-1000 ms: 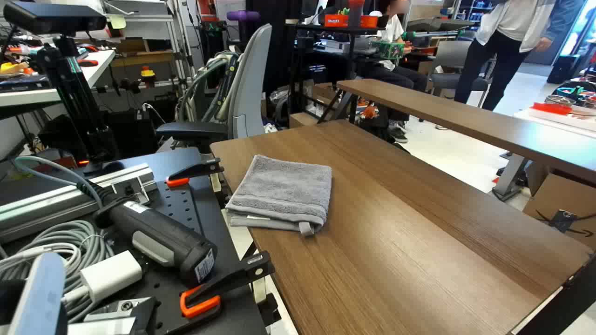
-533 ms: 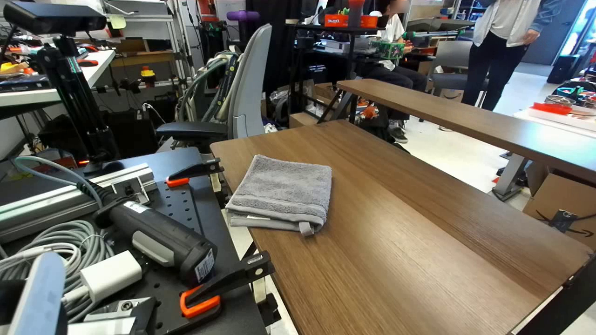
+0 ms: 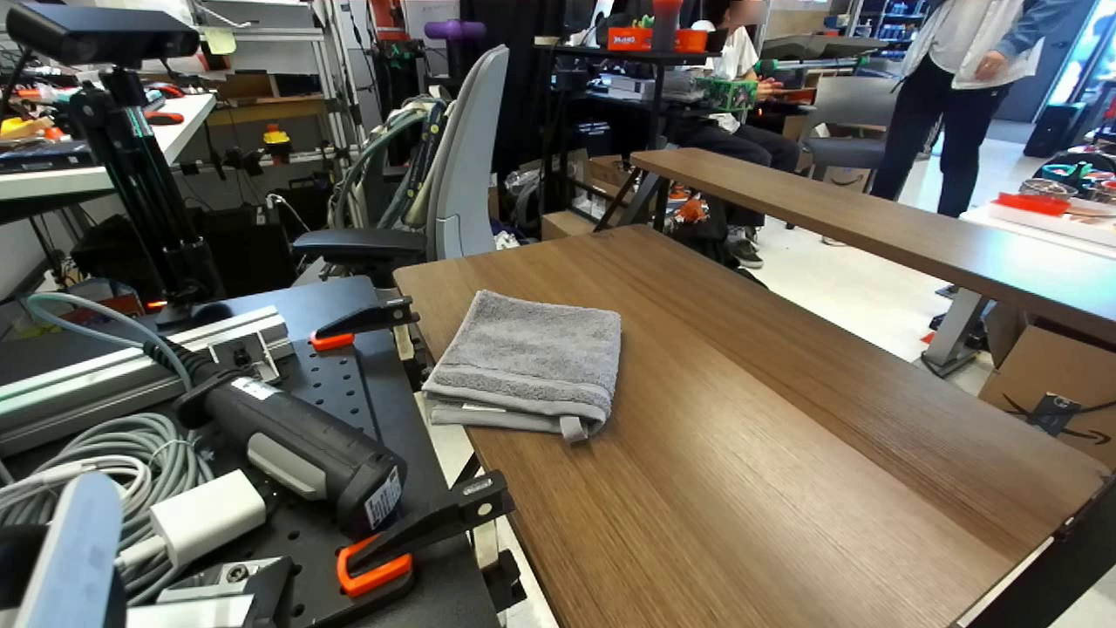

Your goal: Slide the towel to the right

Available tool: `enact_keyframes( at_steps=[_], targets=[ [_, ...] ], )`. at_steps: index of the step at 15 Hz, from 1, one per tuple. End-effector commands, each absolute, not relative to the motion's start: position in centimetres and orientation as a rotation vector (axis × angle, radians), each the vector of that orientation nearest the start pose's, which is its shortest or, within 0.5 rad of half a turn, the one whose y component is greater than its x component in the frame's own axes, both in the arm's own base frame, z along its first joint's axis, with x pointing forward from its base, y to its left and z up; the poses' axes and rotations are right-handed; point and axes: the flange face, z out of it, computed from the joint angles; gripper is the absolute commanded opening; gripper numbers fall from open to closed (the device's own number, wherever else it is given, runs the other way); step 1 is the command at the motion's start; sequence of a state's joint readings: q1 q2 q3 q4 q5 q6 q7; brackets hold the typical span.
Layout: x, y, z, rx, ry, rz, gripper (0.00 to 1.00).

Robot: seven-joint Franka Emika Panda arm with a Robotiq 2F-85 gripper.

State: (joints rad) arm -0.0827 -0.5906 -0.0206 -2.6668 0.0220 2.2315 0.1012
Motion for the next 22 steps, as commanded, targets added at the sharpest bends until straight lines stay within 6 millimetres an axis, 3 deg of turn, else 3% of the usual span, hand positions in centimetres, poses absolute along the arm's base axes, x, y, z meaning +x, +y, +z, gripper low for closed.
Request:
enact_keyframes(
  at_steps=[1,8,13,22],
  targets=[
    [37.5,-1.5,39.0,-3.132,0.303,-0.26,1.0],
    [39.9,1.9,29.4,-3.146,0.239,-0.346,1.0],
    [41.1,3.7,22.4,-3.138,0.308,-0.225,1.0],
    [44.1,4.8,12.7,-3.17,0.447,-0.016,1.0]
  ],
)
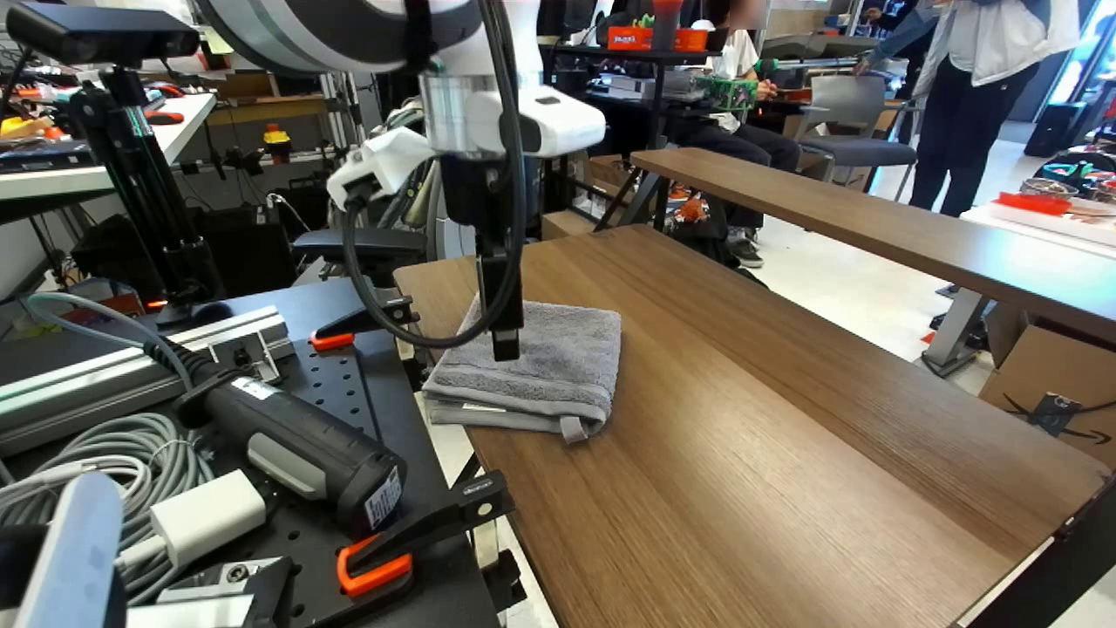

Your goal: Slide the towel to the right

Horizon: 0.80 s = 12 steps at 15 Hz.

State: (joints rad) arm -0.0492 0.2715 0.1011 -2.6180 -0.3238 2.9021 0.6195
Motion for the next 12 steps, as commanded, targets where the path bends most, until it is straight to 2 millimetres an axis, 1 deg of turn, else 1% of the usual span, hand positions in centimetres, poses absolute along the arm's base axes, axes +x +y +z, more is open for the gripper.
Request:
enact_keyframes(
  at_steps=[1,3,5,8,10,12],
  targets=[
    [44.5,4.7,11.5,-3.175,0.457,0.026,1.0],
    [45.2,4.7,9.7,-3.175,0.479,0.05,1.0],
    [45.9,4.9,8.7,-3.18,0.493,0.053,1.0],
    [47.1,4.2,8.2,-3.185,0.524,0.036,1.0],
    [48.1,3.3,8.1,-3.183,0.557,0.023,1.0],
    [49.4,1.6,8.1,-3.177,0.609,0.004,1.0]
  ],
)
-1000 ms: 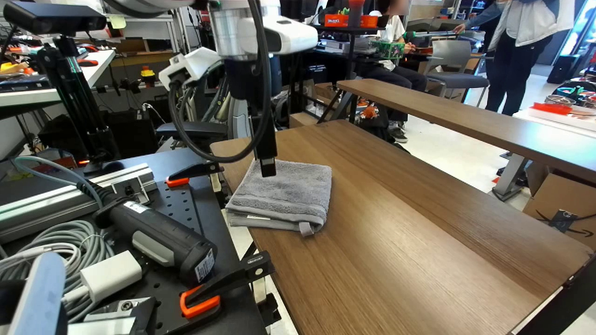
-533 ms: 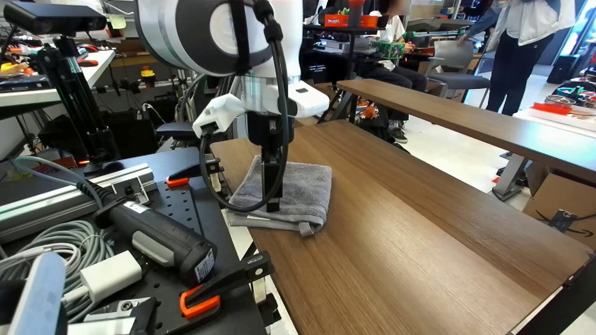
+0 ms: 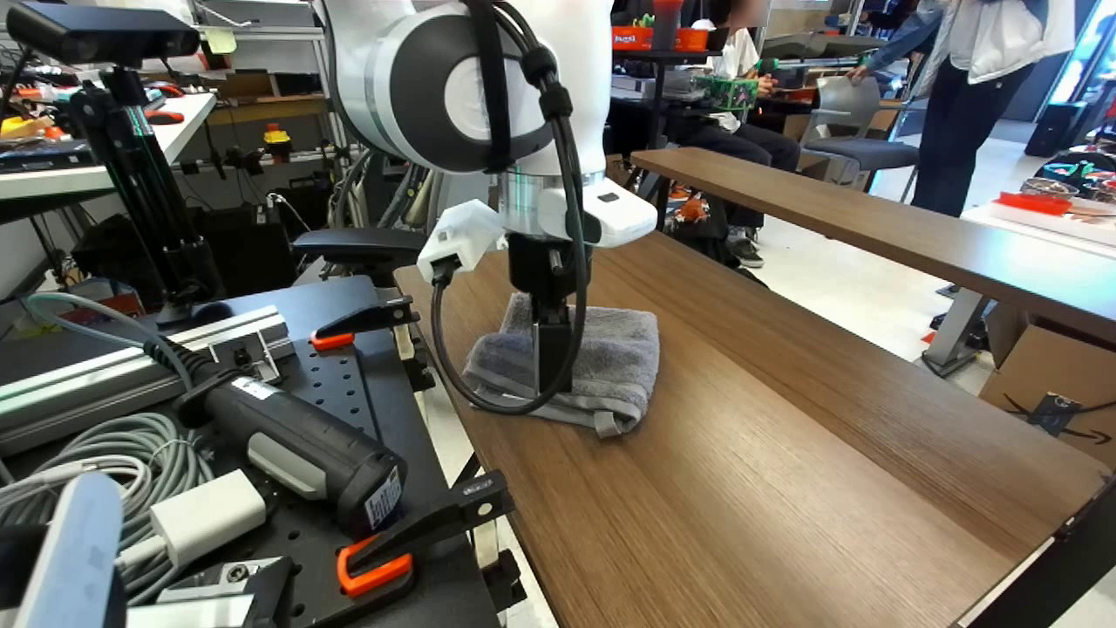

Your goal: Slide the towel to the right

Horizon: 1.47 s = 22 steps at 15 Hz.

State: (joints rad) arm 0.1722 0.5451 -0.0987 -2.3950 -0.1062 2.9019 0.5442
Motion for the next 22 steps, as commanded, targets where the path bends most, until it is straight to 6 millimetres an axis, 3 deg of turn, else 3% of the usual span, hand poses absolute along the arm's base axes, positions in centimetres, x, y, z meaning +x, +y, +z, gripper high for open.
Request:
enact_keyframes(
  at_steps=[1,6,13,16,18,20,22],
  targets=[
    [50.0,0.6,8.2,-3.171,0.64,-0.002,1.0],
    [53.2,-4.9,8.7,-3.147,0.817,-0.066,1.0],
    [56.6,-15.3,10.2,-3.128,1.091,-0.181,1.0],
    [57.2,-17.4,11.0,-3.13,1.142,-0.175,1.0],
    [57.4,-17.8,11.4,-3.128,1.153,-0.166,1.0],
    [57.6,-17.7,12.6,-3.121,1.148,-0.167,1.0],
    [57.4,-16.9,15.2,-3.111,1.107,-0.203,1.0]
  ],
)
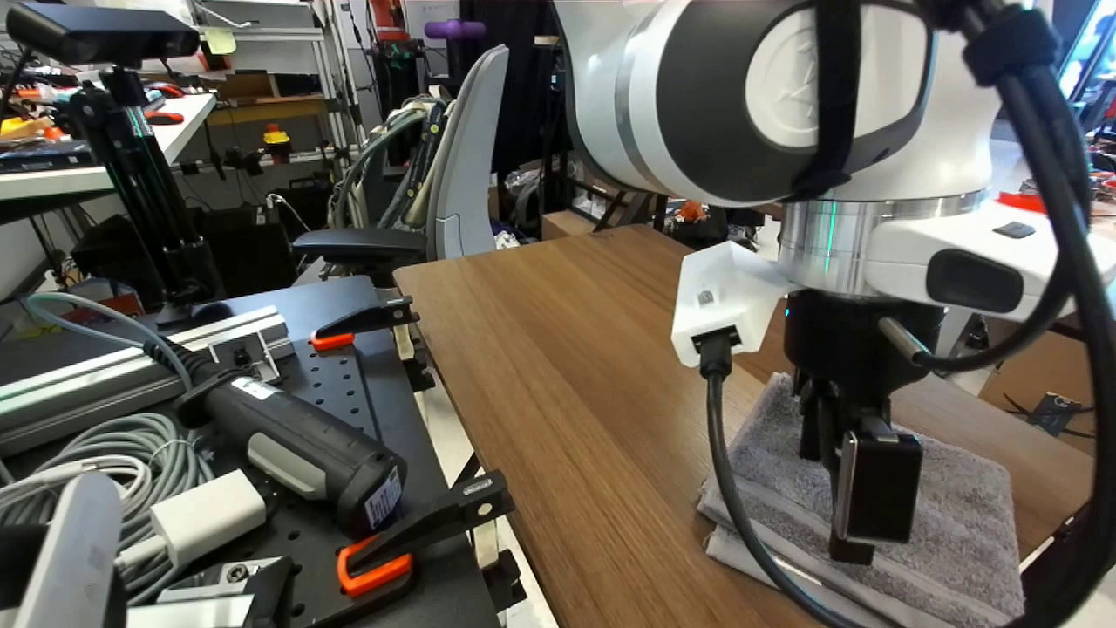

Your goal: Slide the towel to the right

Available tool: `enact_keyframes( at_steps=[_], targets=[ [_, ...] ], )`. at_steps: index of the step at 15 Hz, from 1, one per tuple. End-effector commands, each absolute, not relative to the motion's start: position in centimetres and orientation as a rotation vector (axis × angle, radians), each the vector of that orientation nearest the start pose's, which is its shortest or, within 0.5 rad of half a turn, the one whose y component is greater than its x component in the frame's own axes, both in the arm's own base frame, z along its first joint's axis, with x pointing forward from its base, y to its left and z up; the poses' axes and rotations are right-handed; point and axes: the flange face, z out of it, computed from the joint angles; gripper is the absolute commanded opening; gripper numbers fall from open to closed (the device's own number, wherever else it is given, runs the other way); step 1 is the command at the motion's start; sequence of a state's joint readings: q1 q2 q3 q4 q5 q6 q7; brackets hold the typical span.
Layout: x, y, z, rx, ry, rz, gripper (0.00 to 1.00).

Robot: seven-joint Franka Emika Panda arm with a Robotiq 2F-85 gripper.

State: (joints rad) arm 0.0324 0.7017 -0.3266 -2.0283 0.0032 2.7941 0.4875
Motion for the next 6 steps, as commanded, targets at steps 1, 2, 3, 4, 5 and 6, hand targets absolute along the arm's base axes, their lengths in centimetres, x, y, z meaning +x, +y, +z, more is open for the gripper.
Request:
enact_keyframes(
  at_steps=[1,2,3,4,5,6],
  targets=[
    [56.9,-16.4,17.6,-3.089,1.083,-0.235,1.0],
    [56.7,-16.2,19.0,-3.078,1.059,-0.258,1.0],
    [56.0,-15.9,21.1,-3.069,1.04,-0.29,1.0],
    [55.5,-15.9,22.3,-3.068,1.008,-0.305,1.0],
    [57.8,-16.6,18.8,-3.09,1.065,-0.311,1.0],
    [57.5,-16.5,20.2,-3.079,1.062,-0.327,1.0]
  ],
)
